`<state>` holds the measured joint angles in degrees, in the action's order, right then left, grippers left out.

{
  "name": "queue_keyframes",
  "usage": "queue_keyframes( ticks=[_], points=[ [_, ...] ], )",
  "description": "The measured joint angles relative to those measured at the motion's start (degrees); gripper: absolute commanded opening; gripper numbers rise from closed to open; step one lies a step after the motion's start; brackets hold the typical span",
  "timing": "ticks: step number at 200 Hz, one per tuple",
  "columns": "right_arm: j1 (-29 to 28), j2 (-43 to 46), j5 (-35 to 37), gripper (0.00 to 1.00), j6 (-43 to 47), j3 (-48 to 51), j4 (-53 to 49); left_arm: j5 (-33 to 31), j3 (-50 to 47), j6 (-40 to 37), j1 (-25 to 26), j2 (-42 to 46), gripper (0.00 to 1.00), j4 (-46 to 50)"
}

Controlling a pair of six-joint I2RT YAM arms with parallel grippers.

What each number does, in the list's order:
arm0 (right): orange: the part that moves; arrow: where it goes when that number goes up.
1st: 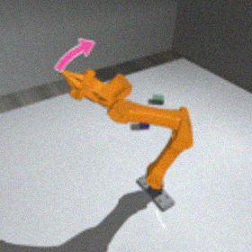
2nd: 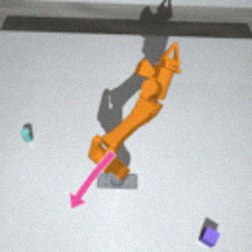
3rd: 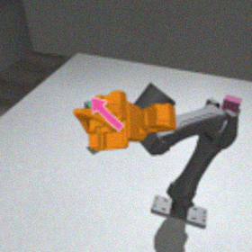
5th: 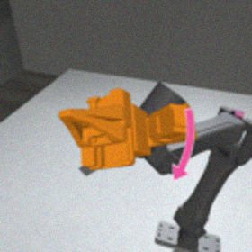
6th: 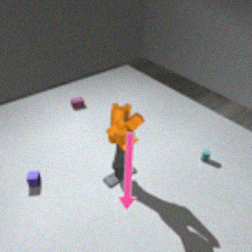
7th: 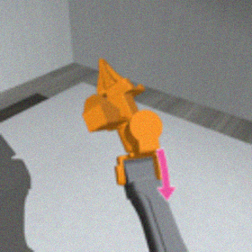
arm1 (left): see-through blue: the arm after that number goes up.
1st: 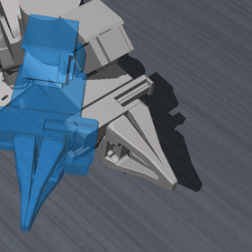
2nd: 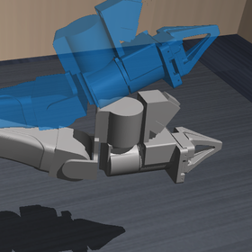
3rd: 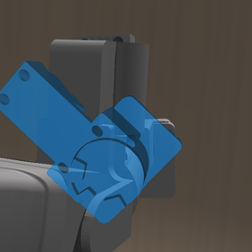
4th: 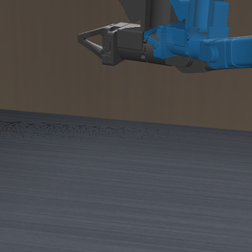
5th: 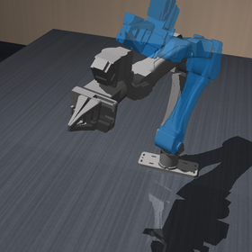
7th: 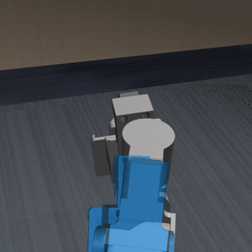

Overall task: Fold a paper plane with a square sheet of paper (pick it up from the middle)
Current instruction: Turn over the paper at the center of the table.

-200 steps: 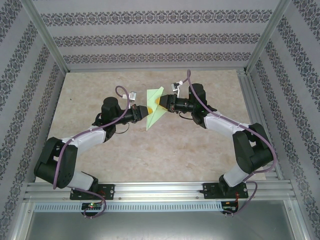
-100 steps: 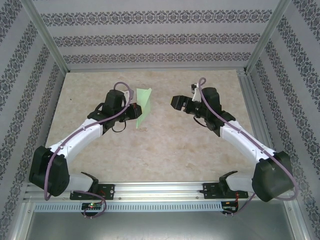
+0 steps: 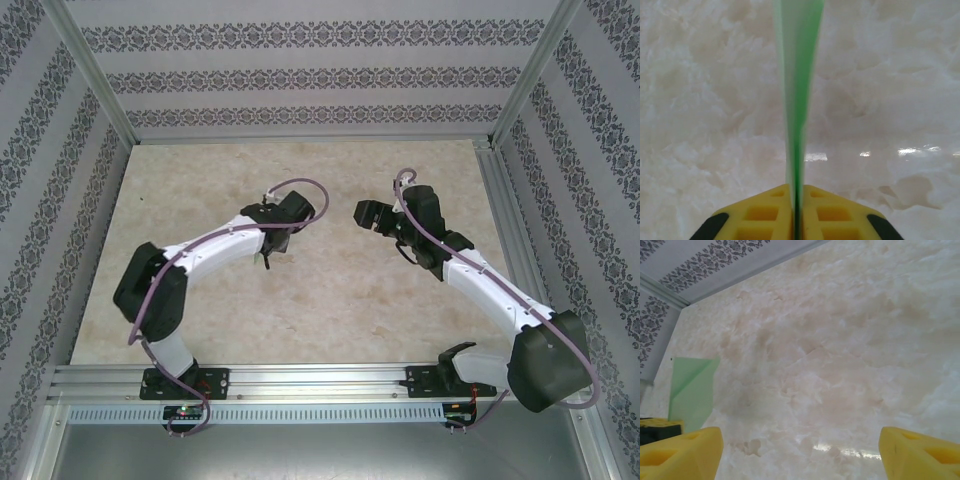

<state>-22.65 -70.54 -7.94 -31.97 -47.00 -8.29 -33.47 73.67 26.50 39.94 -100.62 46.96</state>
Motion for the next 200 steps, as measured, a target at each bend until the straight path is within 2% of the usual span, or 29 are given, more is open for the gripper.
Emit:
queue_keyframes(
  ticks=[30, 66, 114, 132, 163, 173, 200],
  points=[
    [0.7, 0.4, 0.5, 0.82, 0.0, 0.7, -0.8, 1.2, 0.9, 1.0, 1.4, -5.7, 0.2, -0.6],
    [0.7, 0.8, 0.5, 0.82, -0.1, 1.0, -2.1, 6.5, 1.8, 2.5, 1.9, -10.1, 0.3, -3.3],
    [0.6, 0.8, 0.6, 0.82, -0.5, 1.1, -2.5, 17.4, 0.9, 2.6, 1.6, -7.2, 0.46, -7.8],
    [-0.1, -0.3, 0.8, 0.83, -0.5, 1.0, -2.6, 22.2, -2.1, 2.6, 0.9, -3.0, 0.57, -10.2],
    [-5.4, -5.1, 3.1, 0.89, -0.6, -1.0, -3.6, 30.9, -9.5, 3.8, -3.8, 7.2, 0.72, -14.5],
    [-7.7, -7.1, 3.6, 0.98, -1.0, -2.3, -4.0, 33.4, -11.9, 4.2, -6.3, 10.3, 0.74, -15.8],
    [-14.4, -13.6, 5.6, 0.98, -0.9, -7.7, -4.6, 39.0, -19.2, 6.3, -14.3, 17.1, 0.78, -20.2]
  ],
)
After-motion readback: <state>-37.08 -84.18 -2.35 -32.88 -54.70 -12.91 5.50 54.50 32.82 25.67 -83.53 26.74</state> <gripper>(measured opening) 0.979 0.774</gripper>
